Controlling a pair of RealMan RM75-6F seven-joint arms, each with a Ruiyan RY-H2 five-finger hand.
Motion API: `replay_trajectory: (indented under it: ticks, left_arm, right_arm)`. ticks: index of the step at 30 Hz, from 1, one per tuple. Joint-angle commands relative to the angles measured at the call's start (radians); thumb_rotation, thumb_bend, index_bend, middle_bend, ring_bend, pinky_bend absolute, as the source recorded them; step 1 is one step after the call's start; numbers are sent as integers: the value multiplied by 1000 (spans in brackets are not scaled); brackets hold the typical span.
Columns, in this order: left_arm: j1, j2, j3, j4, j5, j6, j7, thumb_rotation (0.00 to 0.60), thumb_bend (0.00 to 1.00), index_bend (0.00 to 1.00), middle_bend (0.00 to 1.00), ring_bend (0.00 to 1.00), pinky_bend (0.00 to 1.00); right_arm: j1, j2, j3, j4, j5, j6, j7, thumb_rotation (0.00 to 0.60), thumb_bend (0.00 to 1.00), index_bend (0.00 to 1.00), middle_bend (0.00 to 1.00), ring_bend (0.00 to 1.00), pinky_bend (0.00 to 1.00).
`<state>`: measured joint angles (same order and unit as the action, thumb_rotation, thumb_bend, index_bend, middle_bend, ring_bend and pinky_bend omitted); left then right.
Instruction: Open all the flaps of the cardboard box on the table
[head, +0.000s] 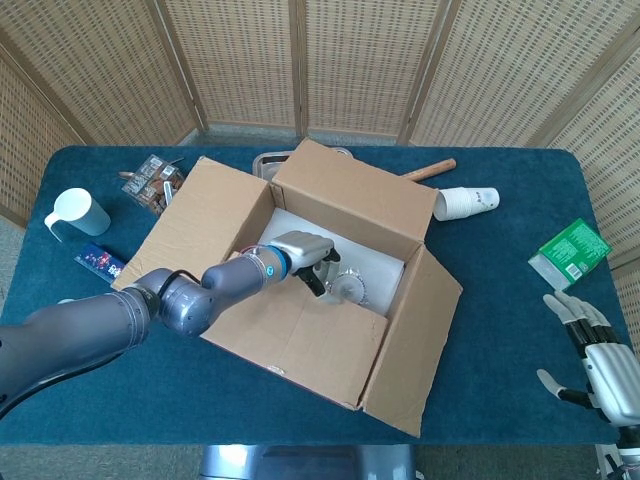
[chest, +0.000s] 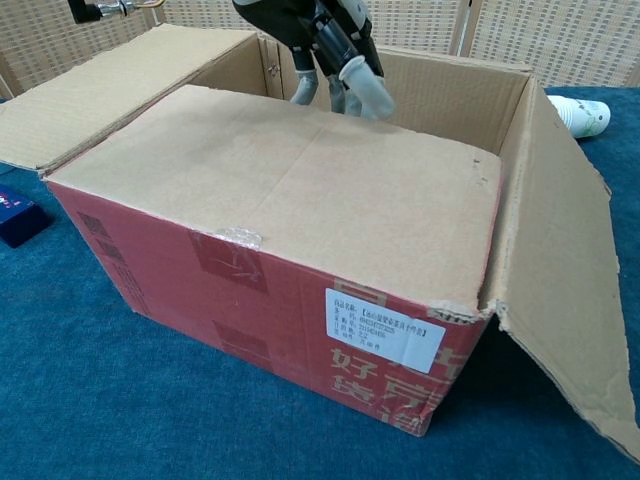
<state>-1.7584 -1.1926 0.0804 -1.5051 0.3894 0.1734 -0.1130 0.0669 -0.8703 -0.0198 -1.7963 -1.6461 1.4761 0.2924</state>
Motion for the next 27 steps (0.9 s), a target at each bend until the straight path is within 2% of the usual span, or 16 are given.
replay_trajectory:
  ticks: [1, 4, 14, 20, 24, 27]
  left_arm:
    - [12, 4, -8, -7, 15, 30, -37, 359, 4, 597, 532, 363, 588]
    - [4, 2, 0, -9, 4, 29, -68, 320, 0, 617, 531, 362, 569]
    - [-35, 3, 33, -15, -5, 0, -128, 317, 0, 652, 524, 349, 519]
    - [-12, -19, 37, -22, 40, 144, -111, 307, 0, 630, 462, 275, 429]
    - [-26, -35, 76, -29, 28, 183, -66, 306, 0, 628, 404, 209, 347]
    - [-42, -50, 104, -28, 4, 211, -35, 306, 0, 627, 394, 195, 375]
  right_arm:
    - [1, 0, -1, -1, 0, -2, -3, 600, 240, 0, 0, 0, 0]
    - [1, -1, -2, -2, -1, -3, -5, 600, 240, 0, 0, 0, 0]
    - [4, -1, -1, -1, 0, -6, -4, 600, 240, 0, 0, 0, 0]
    - [4, -1, -2, -2, -3, -4, -3, 600, 242, 0, 0, 0, 0]
    - [4, -1, -1, -1, -1, -1, -3, 600, 240, 0, 0, 0, 0]
    - [5, -2, -2, -1, -2, -4, -4, 600, 240, 0, 0, 0, 0]
